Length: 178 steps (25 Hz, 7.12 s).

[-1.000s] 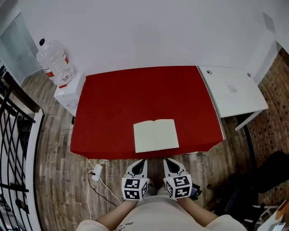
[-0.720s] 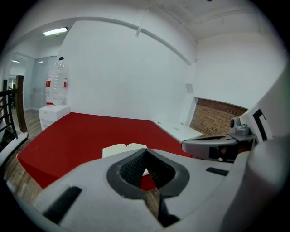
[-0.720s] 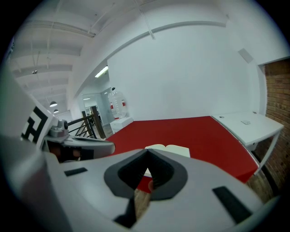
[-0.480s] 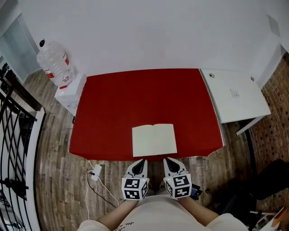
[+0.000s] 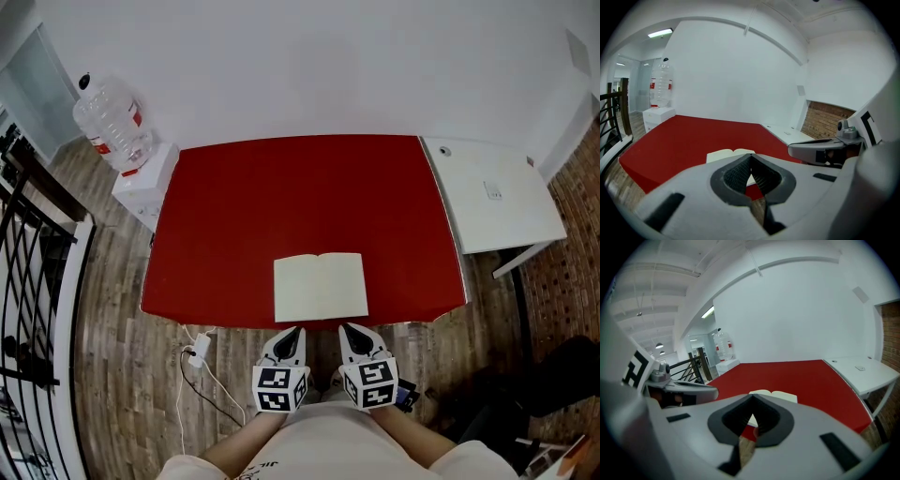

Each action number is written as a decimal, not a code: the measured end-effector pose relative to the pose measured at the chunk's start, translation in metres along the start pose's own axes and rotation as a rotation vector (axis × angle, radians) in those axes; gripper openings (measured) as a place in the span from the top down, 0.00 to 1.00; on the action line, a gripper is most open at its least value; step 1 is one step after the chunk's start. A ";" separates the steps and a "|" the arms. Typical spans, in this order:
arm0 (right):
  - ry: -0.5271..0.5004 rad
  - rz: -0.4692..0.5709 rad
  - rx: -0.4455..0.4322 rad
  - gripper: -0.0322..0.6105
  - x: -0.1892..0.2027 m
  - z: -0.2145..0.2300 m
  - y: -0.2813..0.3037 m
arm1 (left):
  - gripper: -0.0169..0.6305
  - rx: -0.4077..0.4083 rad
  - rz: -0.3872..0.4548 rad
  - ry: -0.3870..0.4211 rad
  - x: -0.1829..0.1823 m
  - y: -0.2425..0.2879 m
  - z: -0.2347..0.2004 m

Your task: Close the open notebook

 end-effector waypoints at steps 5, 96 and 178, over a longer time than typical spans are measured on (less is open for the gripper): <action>0.011 -0.019 0.004 0.94 0.002 0.006 0.006 | 0.97 -0.002 -0.025 0.013 0.003 0.007 -0.001; 0.076 -0.142 -0.058 0.94 0.098 0.035 0.126 | 0.81 -0.001 -0.265 -0.727 0.173 0.148 -0.125; 0.249 -0.039 0.299 0.94 0.144 0.142 -0.021 | 0.94 0.184 -0.275 0.306 0.130 0.185 0.140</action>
Point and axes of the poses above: the fingertips, and each gripper's own axes: y forward along the fingers, z to its right, x out of its underside, the point moved 9 cm from there along -y, backward along the fingers, and after that the axes turned 15 degrees about -x, right-handed, at the moved point
